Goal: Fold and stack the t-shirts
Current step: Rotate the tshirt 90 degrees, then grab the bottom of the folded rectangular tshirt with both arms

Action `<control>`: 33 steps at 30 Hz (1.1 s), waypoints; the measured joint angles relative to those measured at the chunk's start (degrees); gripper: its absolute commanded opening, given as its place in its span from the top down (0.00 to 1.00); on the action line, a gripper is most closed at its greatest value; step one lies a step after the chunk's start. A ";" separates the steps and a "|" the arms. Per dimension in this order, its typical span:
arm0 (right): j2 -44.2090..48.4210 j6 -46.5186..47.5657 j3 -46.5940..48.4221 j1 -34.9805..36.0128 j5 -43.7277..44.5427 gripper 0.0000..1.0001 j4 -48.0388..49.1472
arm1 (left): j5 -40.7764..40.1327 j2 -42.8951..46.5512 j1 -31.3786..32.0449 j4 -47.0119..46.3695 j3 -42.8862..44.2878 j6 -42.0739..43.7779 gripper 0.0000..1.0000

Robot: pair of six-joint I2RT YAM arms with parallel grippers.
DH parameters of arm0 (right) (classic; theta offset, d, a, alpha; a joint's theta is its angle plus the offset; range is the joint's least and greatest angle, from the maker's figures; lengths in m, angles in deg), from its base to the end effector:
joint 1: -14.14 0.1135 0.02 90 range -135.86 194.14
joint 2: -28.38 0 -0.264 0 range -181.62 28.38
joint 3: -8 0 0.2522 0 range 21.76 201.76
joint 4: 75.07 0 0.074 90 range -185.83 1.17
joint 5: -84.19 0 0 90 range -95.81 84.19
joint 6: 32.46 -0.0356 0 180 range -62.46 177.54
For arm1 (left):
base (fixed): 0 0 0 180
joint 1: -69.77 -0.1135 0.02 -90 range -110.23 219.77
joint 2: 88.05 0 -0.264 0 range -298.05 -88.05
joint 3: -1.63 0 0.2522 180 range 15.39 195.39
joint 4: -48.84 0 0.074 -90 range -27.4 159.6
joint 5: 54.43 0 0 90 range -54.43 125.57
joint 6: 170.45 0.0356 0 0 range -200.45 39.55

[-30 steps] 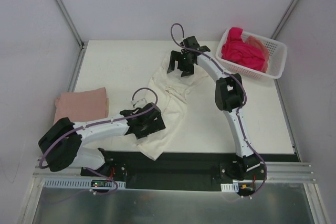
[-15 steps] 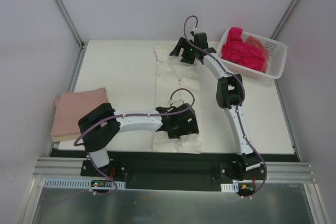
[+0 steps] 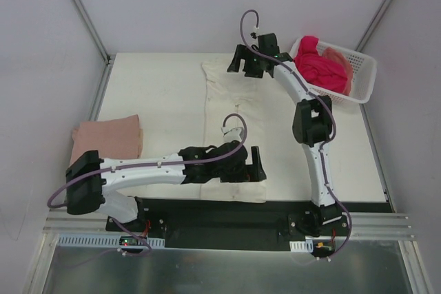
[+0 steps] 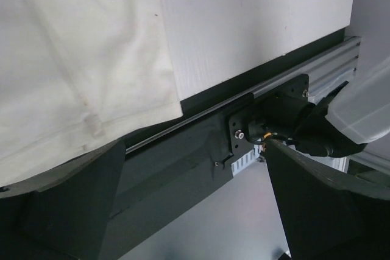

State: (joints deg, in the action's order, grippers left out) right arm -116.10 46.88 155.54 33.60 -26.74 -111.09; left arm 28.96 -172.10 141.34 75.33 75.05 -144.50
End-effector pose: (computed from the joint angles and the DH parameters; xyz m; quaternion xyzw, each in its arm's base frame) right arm 0.5395 0.2041 0.2220 -0.1528 0.8548 0.2761 0.4119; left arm 0.1075 -0.3096 0.2636 0.0330 0.8937 -0.3921 0.2157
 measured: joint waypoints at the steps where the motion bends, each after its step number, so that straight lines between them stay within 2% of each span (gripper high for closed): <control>1: 2.99 1.05 -2.16 0.11 0.72 0.03 -0.90 | -0.59 1.88 -0.04 0.20 -0.96 0.44 0.01; 6: 26.27 4.72 -18.60 0.85 6.38 0.03 -5.11 | -4.44 12.11 -0.15 5.44 -9.84 0.50 0.01; 11: 55.30 3.23 -48.22 1.27 11.58 0.03 -3.41 | -4.83 21.22 -5.99 13.07 -18.45 0.26 0.01; 13: 63.60 1.77 -58.38 1.62 13.46 0.03 -4.11 | -4.85 23.52 -9.31 14.64 -21.42 -0.02 0.01; 16: 74.40 -1.38 -74.77 3.89 16.81 0.03 -4.37 | -4.52 24.22 -10.93 16.15 -23.67 -0.39 0.13; 17: 77.09 -2.47 -79.10 5.18 17.38 0.03 -5.20 | -4.33 24.04 -10.93 16.50 -24.04 -0.55 0.20; 20: 84.32 -5.64 -89.05 9.07 19.02 0.03 -7.10 | -3.67 22.80 -10.93 16.26 -24.15 -1.16 0.33; 21: 87.56 -6.99 -92.37 10.32 19.63 0.03 -7.50 | -3.04 22.03 -10.93 15.87 -24.26 -1.29 0.34; 26: 100.48 -11.21 -101.90 12.17 20.94 0.03 -10.23 | -0.44 19.41 -10.93 13.09 -26.77 -2.01 0.46; 30: 106.95 -13.09 -106.49 13.16 17.90 0.03 -12.04 | 1.57 16.37 -10.95 10.82 -28.37 -2.86 0.65; 31: 107.40 -13.44 -107.01 13.77 16.92 0.03 -12.20 | 1.79 15.76 -11.04 10.40 -28.55 -3.19 0.75; 33: 107.21 -14.14 -107.84 15.32 15.43 0.01 -12.24 | 2.69 14.86 -11.28 9.11 -28.55 -3.52 0.84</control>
State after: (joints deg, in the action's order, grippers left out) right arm -8.89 32.74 47.70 48.92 -11.31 -123.33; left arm 31.65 -157.23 130.06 84.45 46.51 -148.02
